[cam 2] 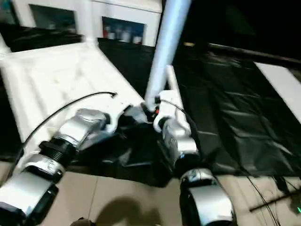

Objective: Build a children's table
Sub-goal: Rotate leg to tighten

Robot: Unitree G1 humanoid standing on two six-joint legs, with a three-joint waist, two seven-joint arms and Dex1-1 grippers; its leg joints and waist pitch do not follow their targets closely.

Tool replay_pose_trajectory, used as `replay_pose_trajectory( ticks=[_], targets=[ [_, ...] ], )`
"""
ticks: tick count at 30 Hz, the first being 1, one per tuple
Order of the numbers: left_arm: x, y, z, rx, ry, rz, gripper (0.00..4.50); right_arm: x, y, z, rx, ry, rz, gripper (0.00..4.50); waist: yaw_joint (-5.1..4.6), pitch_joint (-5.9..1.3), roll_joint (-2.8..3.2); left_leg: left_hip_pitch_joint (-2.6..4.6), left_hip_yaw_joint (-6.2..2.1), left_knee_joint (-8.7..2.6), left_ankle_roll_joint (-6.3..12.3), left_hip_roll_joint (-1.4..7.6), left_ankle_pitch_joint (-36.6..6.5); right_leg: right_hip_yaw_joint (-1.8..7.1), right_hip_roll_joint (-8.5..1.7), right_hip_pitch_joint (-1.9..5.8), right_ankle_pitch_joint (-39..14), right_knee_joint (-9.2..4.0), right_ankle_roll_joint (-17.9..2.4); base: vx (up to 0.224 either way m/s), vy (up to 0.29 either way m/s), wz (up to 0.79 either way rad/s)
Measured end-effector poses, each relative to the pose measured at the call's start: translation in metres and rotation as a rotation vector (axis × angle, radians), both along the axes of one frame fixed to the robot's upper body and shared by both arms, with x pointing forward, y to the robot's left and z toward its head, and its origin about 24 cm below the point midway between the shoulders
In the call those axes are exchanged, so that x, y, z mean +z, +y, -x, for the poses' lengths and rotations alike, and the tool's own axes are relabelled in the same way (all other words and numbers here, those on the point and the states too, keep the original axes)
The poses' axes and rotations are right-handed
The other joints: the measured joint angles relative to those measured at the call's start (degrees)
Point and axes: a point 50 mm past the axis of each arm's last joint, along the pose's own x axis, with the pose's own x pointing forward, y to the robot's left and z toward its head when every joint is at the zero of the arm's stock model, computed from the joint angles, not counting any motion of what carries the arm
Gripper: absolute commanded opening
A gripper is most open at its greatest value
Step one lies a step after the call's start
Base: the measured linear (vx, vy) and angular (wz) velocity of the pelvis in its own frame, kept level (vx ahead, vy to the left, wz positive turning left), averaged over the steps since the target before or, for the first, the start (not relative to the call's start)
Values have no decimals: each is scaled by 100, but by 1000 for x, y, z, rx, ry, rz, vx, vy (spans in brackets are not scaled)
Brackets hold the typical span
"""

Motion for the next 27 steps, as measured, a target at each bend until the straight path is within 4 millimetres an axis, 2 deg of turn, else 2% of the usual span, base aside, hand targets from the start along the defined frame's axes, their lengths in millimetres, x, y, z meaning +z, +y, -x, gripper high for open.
replay_pose_trajectory(
  ticks=[6, 7, 8, 9, 10, 12, 14, 16, 18, 21, 23, 27],
  targets=[
    [2, -3, -2, 7, -61, 18, 0, 24, -11, 4, 62, -144, -13, 348, 48, 2, -1, -29, 1, 0, 1, 0, 1, 0, 0, -27, 5, -3, -2, 0, 0, 0],
    [3, -4, -3, -1, -112, 35, 0, 36, -19, 11, 98, -207, -18, 348, 82, 3, -3, -67, 1, 3, 19, 0, 12, 0, 0, -59, 7, -4, 1, 0, 0, 0],
    [4, -3, -3, 3, -129, 52, 0, 39, -23, 13, 111, -223, -12, 348, 87, 3, -3, -84, 0, 7, 35, 0, 26, 0, 1, -72, 7, -3, 1, 0, 0, 0],
    [4, -1, -2, 11, -138, 75, 44, 41, -27, 16, 123, -234, -3, 358, 88, 3, -3, -94, 0, 11, 42, 0, 33, 0, 1, -80, 8, -3, 1, 0, 0, 0],
    [6, 1, -1, 26, -148, 120, 55, 42, -31, 19, 128, -236, 2, 358, 82, 4, -4, -99, 1, 12, 45, 0, 31, 0, 1, -82, 8, -9, 1, 0, 0, 0],
    [24, 6, 0, 29, -209, 214, 54, 38, -38, 25, 137, -223, 19, 358, 99, 4, -5, -101, 2, 11, 49, 2, 27, -1, 1, -84, 5, -11, -2, 0, 0, 0],
    [51, 15, -2, 41, -297, 253, 70, 32, -40, 28, 136, -193, 23, 358, 101, 2, 4, -89, 6, 6, 45, 2, 27, -1, 1, -81, 5, -8, -4, 0, 0, 0],
    [68, 24, -2, 65, -365, 261, 97, 27, -39, 31, 136, -174, 22, 358, 103, 5, 23, -80, 6, 6, 43, 2, 27, 0, 1, -73, 6, -7, -2, 0, 0, 0],
    [72, 37, 4, 122, -413, 279, 100, 25, -34, 32, 143, -164, 23, 358, 74, 7, 36, -75, 7, 7, 42, 2, 27, 4, 0, -71, 12, -7, -2, 0, 0, 0],
    [71, 70, 15, 265, -470, 270, 126, 20, -26, 34, 151, -128, 45, 358, 25, 12, 42, -79, -1, 5, 36, 3, 30, 2, 5, -75, 22, -2, -5, 0, 0, 0],
    [79, 99, 26, 415, -540, 245, 134, 18, -18, 34, 160, -104, 56, 358, -5, 13, 41, -75, -2, 1, 34, 3, 31, 1, 6, -76, 25, -2, -7, 0, 0, 0],
    [98, 131, 42, 593, -680, 221, 165, 8, -9, 34, 159, -55, 85, 358, 36, 15, 36, -81, -2, 2, 33, 2, 31, 3, 5, -70, 13, -6, 18, 0, 0, 0]
  ],
)
